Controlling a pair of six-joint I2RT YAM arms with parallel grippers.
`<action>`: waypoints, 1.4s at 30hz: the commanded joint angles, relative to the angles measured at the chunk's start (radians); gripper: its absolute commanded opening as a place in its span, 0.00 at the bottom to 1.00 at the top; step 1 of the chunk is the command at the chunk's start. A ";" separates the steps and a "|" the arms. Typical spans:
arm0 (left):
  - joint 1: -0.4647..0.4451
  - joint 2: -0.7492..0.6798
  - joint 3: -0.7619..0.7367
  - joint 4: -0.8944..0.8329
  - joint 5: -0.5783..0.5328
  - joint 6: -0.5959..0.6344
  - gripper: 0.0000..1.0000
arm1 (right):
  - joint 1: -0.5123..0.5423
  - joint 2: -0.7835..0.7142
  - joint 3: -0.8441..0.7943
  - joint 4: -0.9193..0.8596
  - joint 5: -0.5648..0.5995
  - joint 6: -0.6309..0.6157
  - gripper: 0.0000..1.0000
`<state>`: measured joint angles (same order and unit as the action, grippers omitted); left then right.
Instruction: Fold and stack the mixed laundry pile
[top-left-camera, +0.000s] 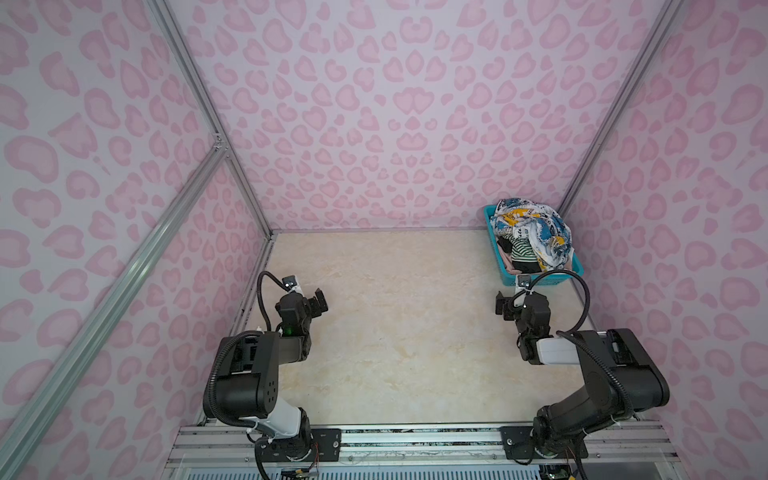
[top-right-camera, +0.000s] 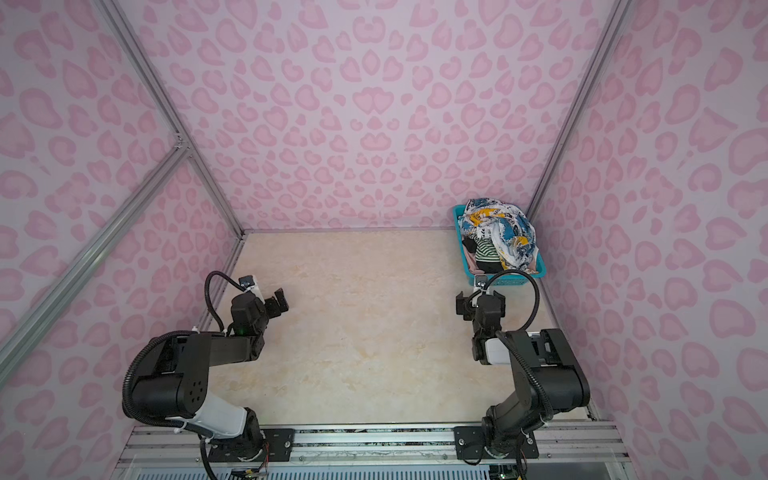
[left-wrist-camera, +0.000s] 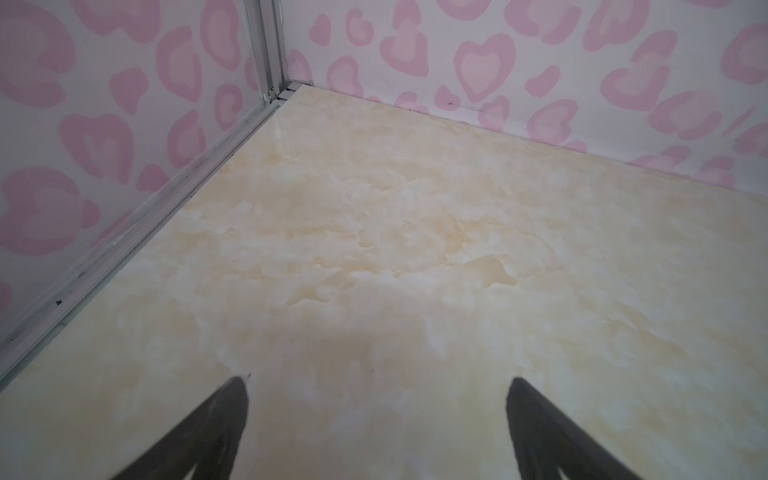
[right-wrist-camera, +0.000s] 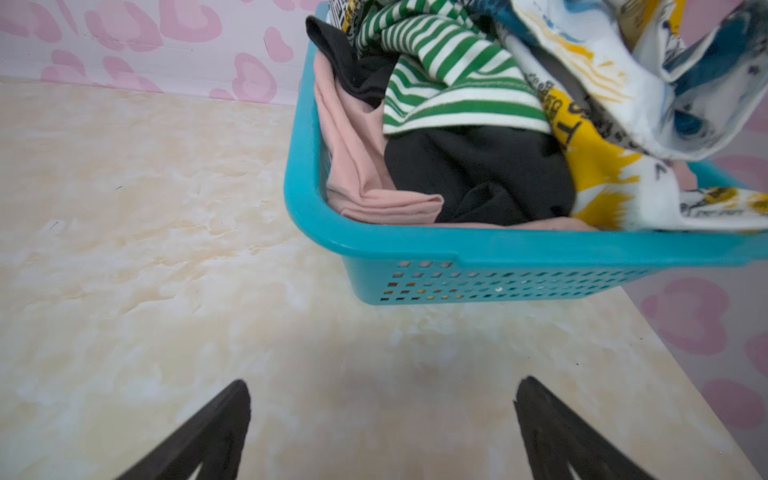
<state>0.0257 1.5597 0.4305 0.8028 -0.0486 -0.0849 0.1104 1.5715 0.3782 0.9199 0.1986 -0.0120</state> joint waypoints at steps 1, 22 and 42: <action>-0.001 0.000 0.004 0.013 -0.006 0.002 0.98 | -0.001 -0.003 -0.006 0.020 0.004 0.004 1.00; 0.000 0.002 0.008 0.010 -0.005 0.002 0.98 | 0.000 -0.001 -0.004 0.019 0.004 0.004 1.00; -0.001 -0.144 -0.006 -0.082 -0.044 -0.010 0.98 | 0.019 -0.105 -0.054 0.019 0.052 -0.002 1.00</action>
<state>0.0257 1.4761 0.4191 0.7662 -0.0601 -0.0860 0.1196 1.5074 0.3325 0.9257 0.2211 -0.0120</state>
